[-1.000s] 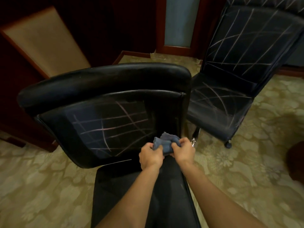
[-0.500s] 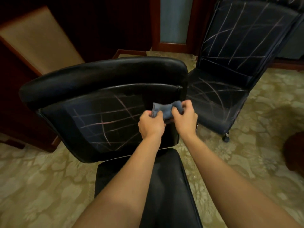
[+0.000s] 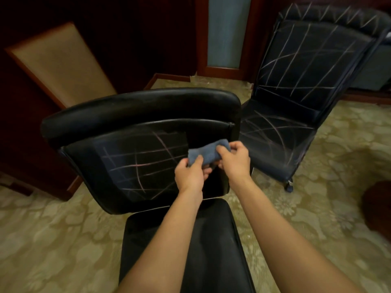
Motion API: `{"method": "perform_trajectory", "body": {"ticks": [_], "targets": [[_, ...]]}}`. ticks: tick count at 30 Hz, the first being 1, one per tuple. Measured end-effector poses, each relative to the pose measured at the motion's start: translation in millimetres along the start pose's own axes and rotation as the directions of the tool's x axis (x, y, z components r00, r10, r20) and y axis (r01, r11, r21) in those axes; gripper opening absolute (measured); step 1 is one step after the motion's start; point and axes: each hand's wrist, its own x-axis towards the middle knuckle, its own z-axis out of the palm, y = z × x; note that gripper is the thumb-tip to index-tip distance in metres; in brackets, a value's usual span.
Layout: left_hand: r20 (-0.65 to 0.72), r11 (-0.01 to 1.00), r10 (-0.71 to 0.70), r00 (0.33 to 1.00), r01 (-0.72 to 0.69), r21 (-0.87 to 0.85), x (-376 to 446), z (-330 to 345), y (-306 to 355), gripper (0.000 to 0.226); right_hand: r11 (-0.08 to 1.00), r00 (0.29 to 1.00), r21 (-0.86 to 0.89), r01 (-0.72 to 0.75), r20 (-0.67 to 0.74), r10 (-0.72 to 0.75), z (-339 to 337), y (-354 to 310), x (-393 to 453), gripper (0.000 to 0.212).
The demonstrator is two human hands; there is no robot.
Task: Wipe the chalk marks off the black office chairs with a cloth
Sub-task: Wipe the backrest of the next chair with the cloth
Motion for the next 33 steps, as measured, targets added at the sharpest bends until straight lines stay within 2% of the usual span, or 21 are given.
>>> {"method": "perform_trajectory", "body": {"ticks": [3, 6, 9, 11, 16, 19, 22, 24, 26, 28, 31, 33], "targets": [[0.006, 0.986, 0.169, 0.986, -0.169, -0.003, -7, -3, 52, 0.012, 0.984, 0.984, 0.041, 0.173, 0.034, -0.175, 7, -43, -2, 0.009], [0.068, 0.968, 0.234, 0.970, -0.239, 0.076, -3, -6, 74, 0.012, 0.976, 0.976, -0.004, 0.218, 0.006, -0.218, 11, -58, 7, 0.007], [0.140, 0.961, 0.182, 0.973, -0.206, 0.183, 2, 14, 56, 0.006, 0.997, 0.984, 0.004, 0.078, -0.160, -0.076, 5, -35, 17, 0.007], [0.135, 0.963, 0.116, 0.984, -0.145, 0.227, 4, 30, 29, 0.012, 1.000, 0.970, -0.017, 0.001, -0.244, -0.005, -1, -16, 15, 0.007], [0.027, 0.951, 0.054, 0.998, -0.060, 0.303, 15, 29, -19, 0.011, 0.997, 0.976, -0.074, 0.035, -0.210, -0.050, 2, 21, 16, 0.009], [-0.003, 0.911, 0.014, 1.000, -0.011, 0.413, 21, 13, -39, 0.013, 0.996, 0.974, 0.008, -0.085, -0.212, 0.085, 9, 57, 9, 0.006], [0.003, 0.877, -0.120, 0.993, 0.105, 0.469, 17, 3, -47, 0.017, 0.909, 0.915, 0.200, -0.366, -0.103, 0.391, 8, 99, 2, 0.017], [0.003, 0.863, -0.166, 0.986, 0.143, 0.485, 12, -2, -49, 0.017, 0.881, 0.882, 0.160, -0.446, -0.092, 0.463, 7, 115, -3, 0.020], [0.009, 0.887, -0.140, 0.990, 0.121, 0.447, 8, -1, -47, 0.010, 0.919, 0.903, 0.127, -0.373, -0.175, 0.391, 7, 107, -4, 0.017], [0.032, 0.936, -0.074, 0.997, 0.058, 0.346, 6, 4, -39, 0.004, 0.974, 0.943, 0.109, -0.200, -0.247, 0.221, 6, 83, 0, 0.015], [0.048, 0.964, 0.059, 0.997, -0.070, 0.255, 1, 14, -19, 0.003, 0.999, 0.968, 0.043, 0.024, -0.252, -0.013, 3, 47, 2, 0.010], [0.046, 0.963, 0.120, 0.992, -0.127, 0.237, -1, 18, -12, 0.002, 0.996, 0.969, -0.002, 0.093, -0.231, -0.091, 3, 42, 0, 0.010]]}}
